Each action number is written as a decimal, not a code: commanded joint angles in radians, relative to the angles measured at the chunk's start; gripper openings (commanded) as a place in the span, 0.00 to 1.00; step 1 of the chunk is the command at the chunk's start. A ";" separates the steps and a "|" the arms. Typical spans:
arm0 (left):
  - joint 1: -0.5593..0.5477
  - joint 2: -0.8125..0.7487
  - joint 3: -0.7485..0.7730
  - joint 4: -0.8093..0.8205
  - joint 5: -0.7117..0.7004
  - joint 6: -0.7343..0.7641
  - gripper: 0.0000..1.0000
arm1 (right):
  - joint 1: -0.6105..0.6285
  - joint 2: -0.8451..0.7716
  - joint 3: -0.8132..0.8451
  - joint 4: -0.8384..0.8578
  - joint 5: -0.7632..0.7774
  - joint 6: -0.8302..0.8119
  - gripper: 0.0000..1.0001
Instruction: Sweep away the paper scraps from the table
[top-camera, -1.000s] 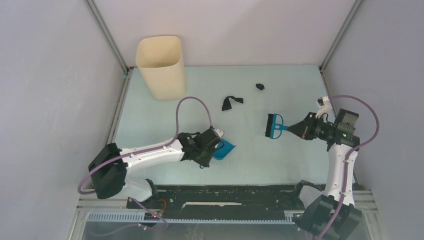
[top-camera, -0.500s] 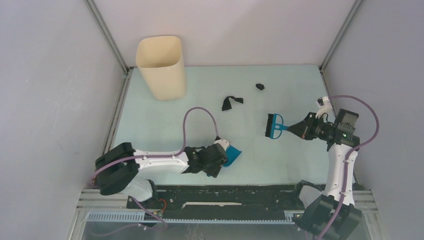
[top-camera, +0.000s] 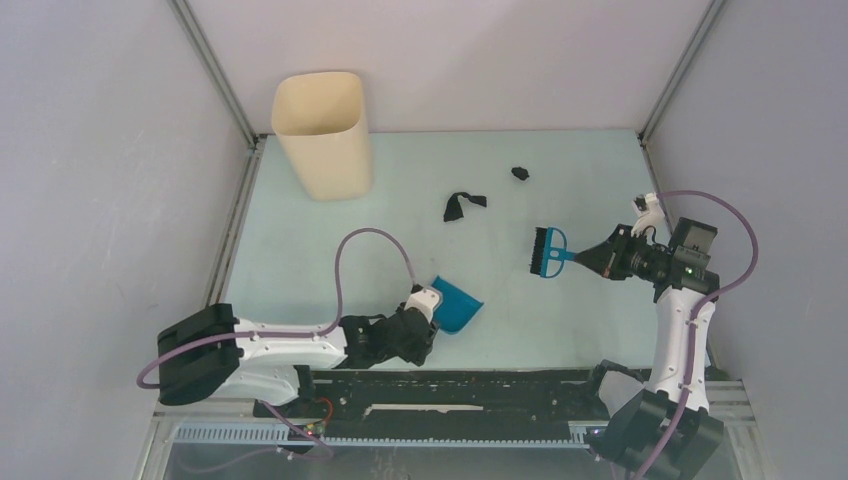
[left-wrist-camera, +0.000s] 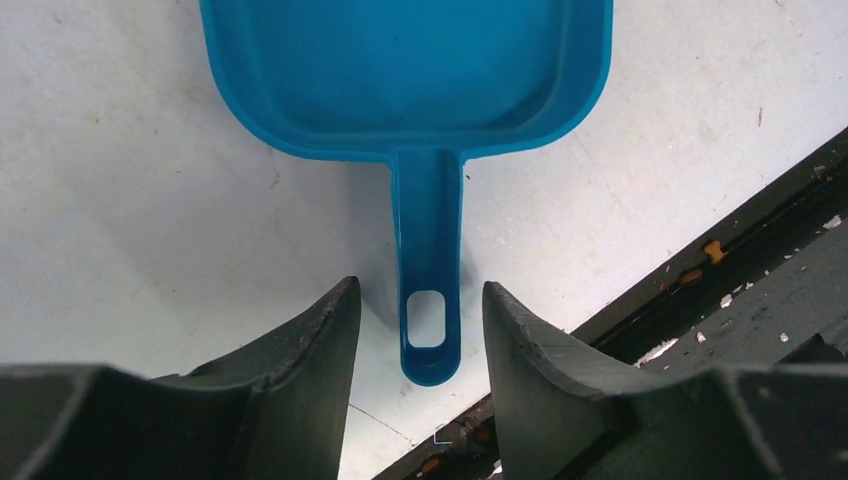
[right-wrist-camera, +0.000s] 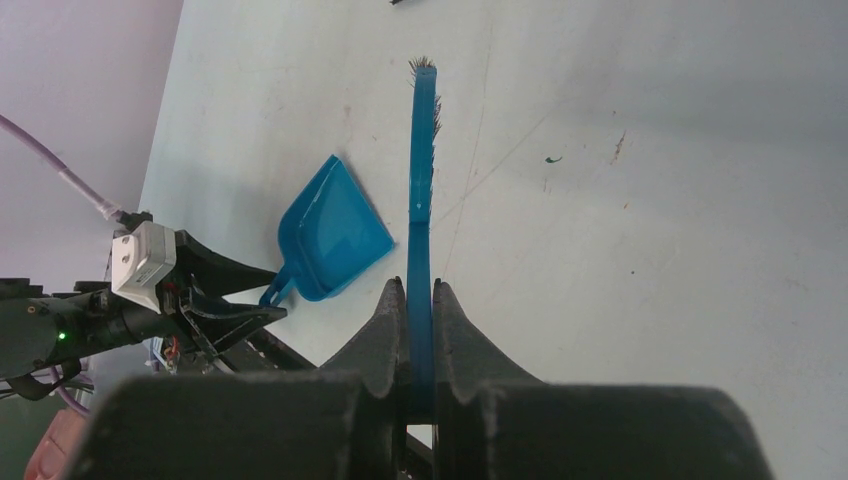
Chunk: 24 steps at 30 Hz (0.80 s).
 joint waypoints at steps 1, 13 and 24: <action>-0.008 0.002 -0.019 0.004 -0.043 -0.045 0.52 | -0.001 -0.002 -0.001 0.032 0.003 -0.007 0.00; -0.108 0.129 0.029 -0.078 -0.112 -0.093 0.45 | -0.001 -0.004 0.000 0.029 0.002 -0.008 0.00; -0.160 0.159 0.059 -0.169 -0.149 -0.181 0.39 | -0.001 -0.009 0.000 0.026 -0.001 -0.009 0.00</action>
